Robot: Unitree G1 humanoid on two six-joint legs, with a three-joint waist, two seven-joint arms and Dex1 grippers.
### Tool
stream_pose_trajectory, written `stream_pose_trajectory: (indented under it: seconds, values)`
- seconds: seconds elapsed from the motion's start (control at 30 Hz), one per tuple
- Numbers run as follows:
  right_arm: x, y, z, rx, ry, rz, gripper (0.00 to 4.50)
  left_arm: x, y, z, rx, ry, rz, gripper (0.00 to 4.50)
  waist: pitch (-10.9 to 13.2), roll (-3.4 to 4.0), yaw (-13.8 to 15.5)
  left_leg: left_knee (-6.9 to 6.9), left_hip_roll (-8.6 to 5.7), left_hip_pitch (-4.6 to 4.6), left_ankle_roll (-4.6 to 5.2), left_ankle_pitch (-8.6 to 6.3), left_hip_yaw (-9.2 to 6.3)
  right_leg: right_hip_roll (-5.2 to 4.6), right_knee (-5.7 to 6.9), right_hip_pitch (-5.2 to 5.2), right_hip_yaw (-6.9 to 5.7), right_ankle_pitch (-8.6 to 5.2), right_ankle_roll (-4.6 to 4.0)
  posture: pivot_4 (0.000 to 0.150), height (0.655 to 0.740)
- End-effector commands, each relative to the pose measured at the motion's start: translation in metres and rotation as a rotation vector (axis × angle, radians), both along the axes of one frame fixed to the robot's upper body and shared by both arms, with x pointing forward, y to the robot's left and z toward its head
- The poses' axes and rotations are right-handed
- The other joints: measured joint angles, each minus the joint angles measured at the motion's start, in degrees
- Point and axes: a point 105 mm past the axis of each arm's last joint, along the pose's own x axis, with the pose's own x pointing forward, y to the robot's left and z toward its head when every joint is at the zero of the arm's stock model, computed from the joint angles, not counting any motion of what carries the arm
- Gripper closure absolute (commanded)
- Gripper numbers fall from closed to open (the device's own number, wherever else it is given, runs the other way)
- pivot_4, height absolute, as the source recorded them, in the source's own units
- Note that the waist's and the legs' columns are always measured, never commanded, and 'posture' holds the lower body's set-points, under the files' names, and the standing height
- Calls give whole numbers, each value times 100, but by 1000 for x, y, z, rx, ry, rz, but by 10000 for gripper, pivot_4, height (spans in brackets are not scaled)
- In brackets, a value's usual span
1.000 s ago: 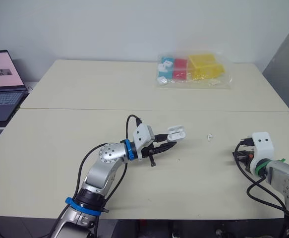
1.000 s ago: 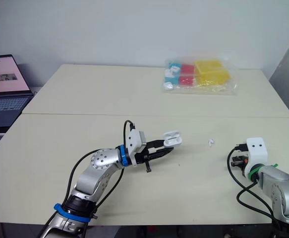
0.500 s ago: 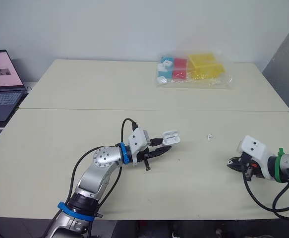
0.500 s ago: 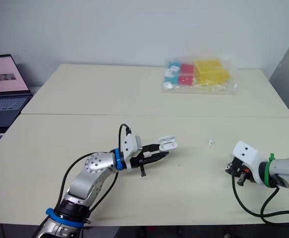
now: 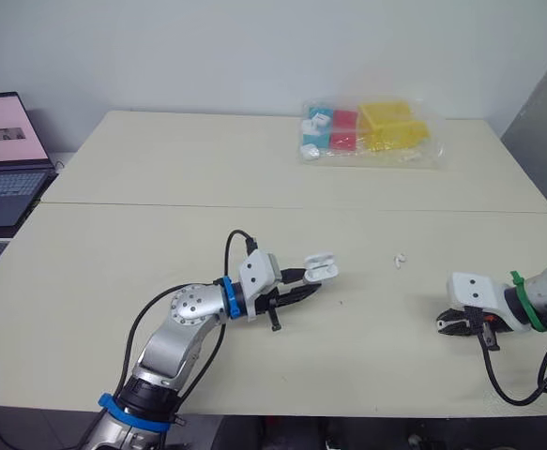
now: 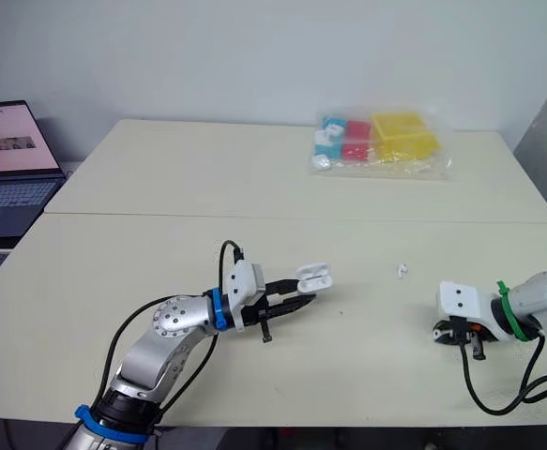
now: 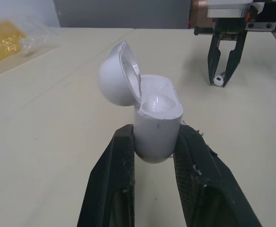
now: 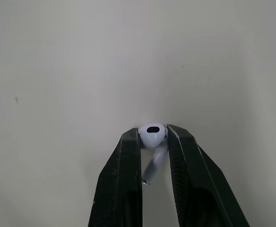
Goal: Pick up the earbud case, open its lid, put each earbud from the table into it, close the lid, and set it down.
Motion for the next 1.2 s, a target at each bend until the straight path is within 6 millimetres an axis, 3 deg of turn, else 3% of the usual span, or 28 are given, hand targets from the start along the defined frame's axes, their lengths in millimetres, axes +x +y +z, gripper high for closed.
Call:
stream_pose_trajectory:
  seconds: [0.03, 0.07, 0.3, 0.4, 0.57, 0.7, 0.8, 0.9, 1.2]
  values:
    - [0, -1, 5, -18, 9, 35, 40818, -5, -3, 13, -19, -50, -18, 37393, 0, 0, 2, 0, 0, 0, 0, 0, 0, 0, 0, 0, 0, 0, 0, 1500, 7345]
    - [0, -2, 4, -23, 12, 39, 40818, -4, -3, 13, -18, -50, -17, 37393, 0, 0, 2, 1, 0, 1, 0, 0, 0, 0, 0, 0, 0, 0, 0, 1500, 7345]
    - [1, -5, 4, -55, -19, 80, 16511, -4, -2, 12, -14, -49, -16, 37393, 0, 0, 3, 2, 0, 4, 0, 0, 2, -1, 4, 2, 1, 1, 0, 1500, 7345]
    - [2, -2, 16, -34, -58, 95, 5430, -4, -2, 11, -10, -47, -19, 37393, 0, 0, -2, 4, 0, 11, 0, 0, 1, -1, 10, 3, 2, 1, 0, 1500, 7345]
    - [-6, -9, 44, -18, -80, 37, 5301, -3, -1, 10, -11, -44, -4, 37393, 0, 7, 17, 3, 0, 8, -1, 0, 2, -3, 13, 2, 2, 1, 0, 1500, 7345]
    - [-12, 13, 57, 51, -84, -14, 5301, -3, 0, 9, -13, -42, 6, 37393, 0, 6, 19, 2, 4, 8, -1, 0, -1, -2, 11, 2, 3, 0, -1, 1500, 7345]
    - [-18, 24, 57, 89, -62, -25, 5301, -4, -1, 8, -10, -44, 5, 37393, 0, 6, 27, 3, 5, 8, -1, 0, -4, -2, 13, 3, 1, 0, -1, 1500, 7345]
    - [-10, 28, 44, 3, -97, -98, 5301, -3, 0, 6, -8, -46, 10, 37394, 0, 6, 38, 4, 4, 7, -1, 0, -2, -4, 14, 3, 0, 0, -2, 1500, 7345]
    - [-2, 9, 23, -179, -59, -198, 5301, -4, -6, 2, -11, -54, 20, 37393, 0, 6, 39, 3, 3, 0, -1, 0, -2, -13, 4, -1, 2, 0, 1, 1500, 7345]
